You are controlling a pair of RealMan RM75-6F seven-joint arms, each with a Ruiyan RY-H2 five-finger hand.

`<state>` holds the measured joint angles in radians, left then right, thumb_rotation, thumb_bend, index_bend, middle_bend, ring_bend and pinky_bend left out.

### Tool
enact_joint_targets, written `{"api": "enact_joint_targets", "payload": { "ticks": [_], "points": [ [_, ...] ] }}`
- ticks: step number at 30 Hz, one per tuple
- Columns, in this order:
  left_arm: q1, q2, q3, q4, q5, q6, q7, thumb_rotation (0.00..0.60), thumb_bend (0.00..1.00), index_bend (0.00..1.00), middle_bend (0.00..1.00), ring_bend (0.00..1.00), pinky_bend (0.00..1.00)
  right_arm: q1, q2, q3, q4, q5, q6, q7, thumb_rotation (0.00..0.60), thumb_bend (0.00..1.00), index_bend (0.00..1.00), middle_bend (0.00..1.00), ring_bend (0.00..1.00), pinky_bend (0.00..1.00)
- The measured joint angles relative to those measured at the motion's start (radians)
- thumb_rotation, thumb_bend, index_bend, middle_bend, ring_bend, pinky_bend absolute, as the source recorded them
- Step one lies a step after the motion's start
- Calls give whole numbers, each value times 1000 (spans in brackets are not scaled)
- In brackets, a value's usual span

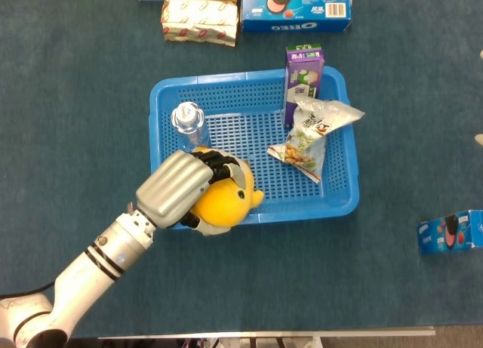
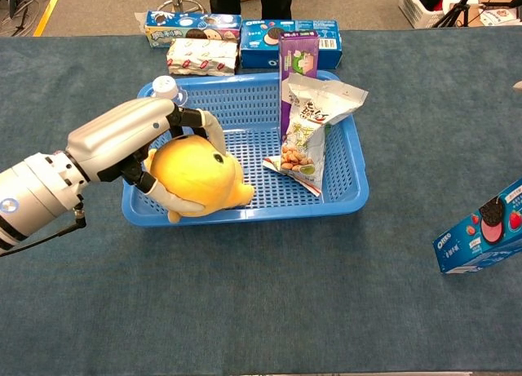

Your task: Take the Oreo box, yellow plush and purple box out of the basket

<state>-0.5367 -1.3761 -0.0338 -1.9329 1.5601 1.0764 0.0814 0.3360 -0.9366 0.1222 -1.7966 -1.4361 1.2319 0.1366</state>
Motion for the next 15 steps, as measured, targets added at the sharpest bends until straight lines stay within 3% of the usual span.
{"api": "enact_joint_targets", "payload": {
  "ticks": [7,15],
  "points": [
    [18,85,0,-109,23,51,35,600,1,495,430,405,744,-11,4,-1,1,-2,11,11,600,0,180,268,214,305],
    [57,159,6,-212,23,109,194,600,2,508,442,415,749,-18,4,-2,4,-7,20,22,600,0,180,268,214,305]
  ]
}}
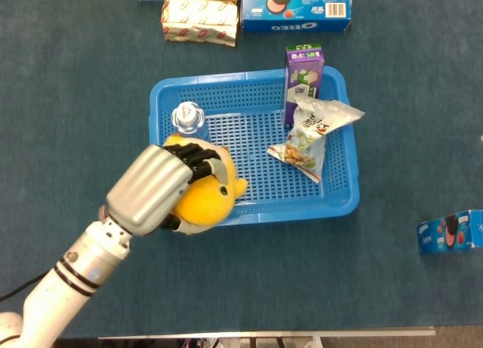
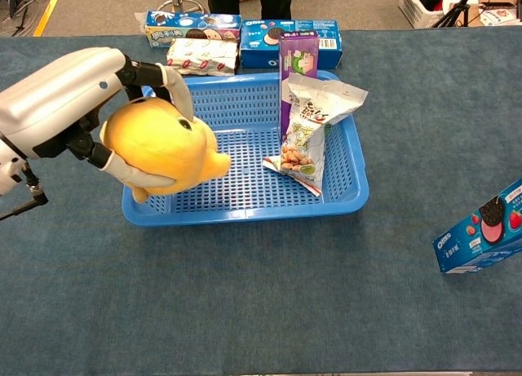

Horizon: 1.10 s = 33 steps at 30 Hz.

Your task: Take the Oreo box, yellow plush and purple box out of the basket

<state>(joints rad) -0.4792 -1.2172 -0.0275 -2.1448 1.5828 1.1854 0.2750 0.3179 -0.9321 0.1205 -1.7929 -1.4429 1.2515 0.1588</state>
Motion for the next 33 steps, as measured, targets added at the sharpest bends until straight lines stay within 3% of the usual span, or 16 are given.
{"api": "enact_joint_targets", "payload": {
  "ticks": [8,24,33],
  "points": [
    [54,47,3,-61,-63,68,184,600,1,522,456,424,752,-2,-4,0,2,2,-1,1,600,0,180,268,214,305],
    [142,97,3,-128,-158,191,428,600,1,569,510,469,797,-2,-22,-2,17,3,-10,9,600,0,180,268,214,305],
    [150,80,-24,-18,-306,198,426,600,1,533,487,449,781,-3,-19,0,13,-1,-7,9,600,0,180,268,214,305]
  ]
}}
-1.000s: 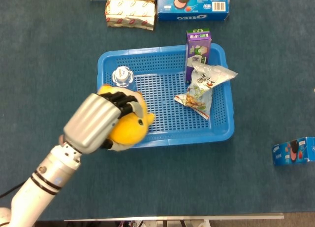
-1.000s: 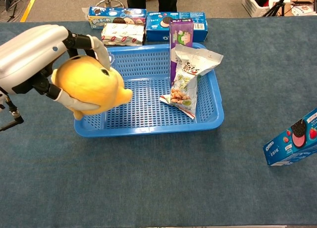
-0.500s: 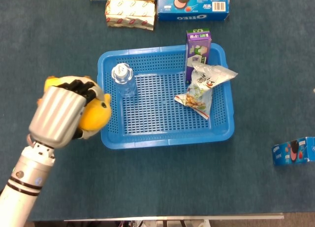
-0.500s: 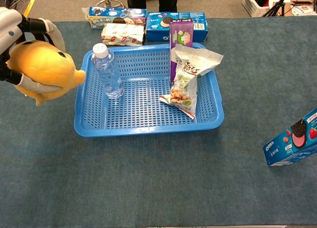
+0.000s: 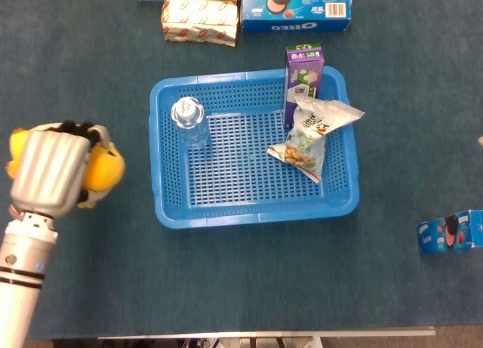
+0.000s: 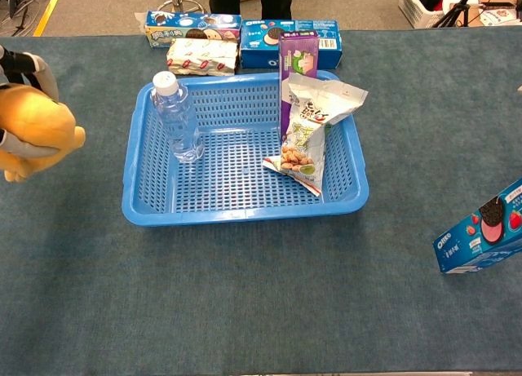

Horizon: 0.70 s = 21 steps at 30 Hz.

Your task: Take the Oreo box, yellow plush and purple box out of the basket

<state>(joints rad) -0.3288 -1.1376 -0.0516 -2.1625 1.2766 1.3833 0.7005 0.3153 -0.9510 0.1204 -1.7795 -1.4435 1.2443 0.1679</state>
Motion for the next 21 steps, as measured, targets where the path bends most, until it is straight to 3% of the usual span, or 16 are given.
{"api": "enact_joint_targets", "payload": {
  "ticks": [6,13,17,21],
  "points": [
    [5,-26,-7,120,-89,-24,-62,600,1,485,440,392,740,4,-2,1,-2,2,-8,-5,600,0,180,268,214,305],
    [9,-22,4,134,-133,-52,-86,600,1,351,289,305,705,13,-10,4,-3,4,-18,-11,600,0,180,268,214,305],
    [9,0,11,107,-163,-65,-83,600,0,223,131,181,594,16,-14,5,-2,4,-20,-11,600,0,180,268,214,305],
    [4,23,21,80,-195,-79,-58,600,0,157,64,87,494,18,-15,6,-1,6,-23,-11,600,0,180,268,214,305]
  ]
}}
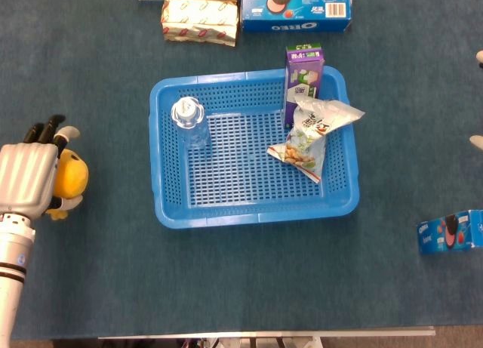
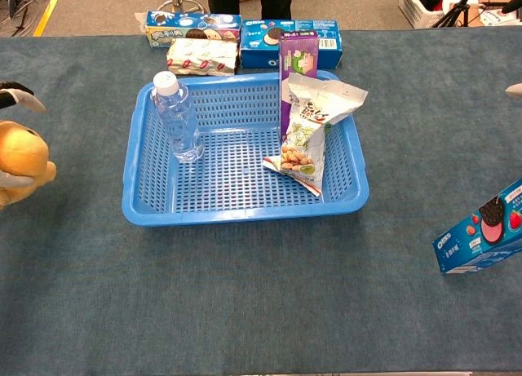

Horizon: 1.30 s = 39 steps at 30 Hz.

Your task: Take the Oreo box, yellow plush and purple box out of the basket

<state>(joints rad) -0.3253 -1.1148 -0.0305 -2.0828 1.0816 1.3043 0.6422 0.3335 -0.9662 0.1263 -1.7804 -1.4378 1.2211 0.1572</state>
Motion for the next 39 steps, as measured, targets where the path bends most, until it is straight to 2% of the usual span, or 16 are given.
{"api": "enact_joint_targets", "payload": {
  "ticks": [5,13,20,29,39],
  "points": [
    [-9,21,8,-48,-16,-6,18,600,0,123,40,38,407,2,1,2,-1,0,-1,-1,600,0,180,268,214,304],
    [-12,40,25,-85,26,4,23,600,0,116,38,19,357,0,1,0,-1,0,0,1,600,0,180,268,214,305],
    [-12,43,13,-84,25,28,13,600,0,117,39,19,355,-2,1,-1,3,2,2,4,600,0,180,268,214,305],
    [1,51,-18,-100,96,106,-5,600,0,128,39,19,355,-2,-6,-4,10,3,-1,10,600,0,180,268,214,305],
    [-10,25,-39,-60,121,102,-28,600,0,155,57,19,349,-1,-20,-7,23,6,-9,18,600,0,180,268,214,305]
  ]
}}
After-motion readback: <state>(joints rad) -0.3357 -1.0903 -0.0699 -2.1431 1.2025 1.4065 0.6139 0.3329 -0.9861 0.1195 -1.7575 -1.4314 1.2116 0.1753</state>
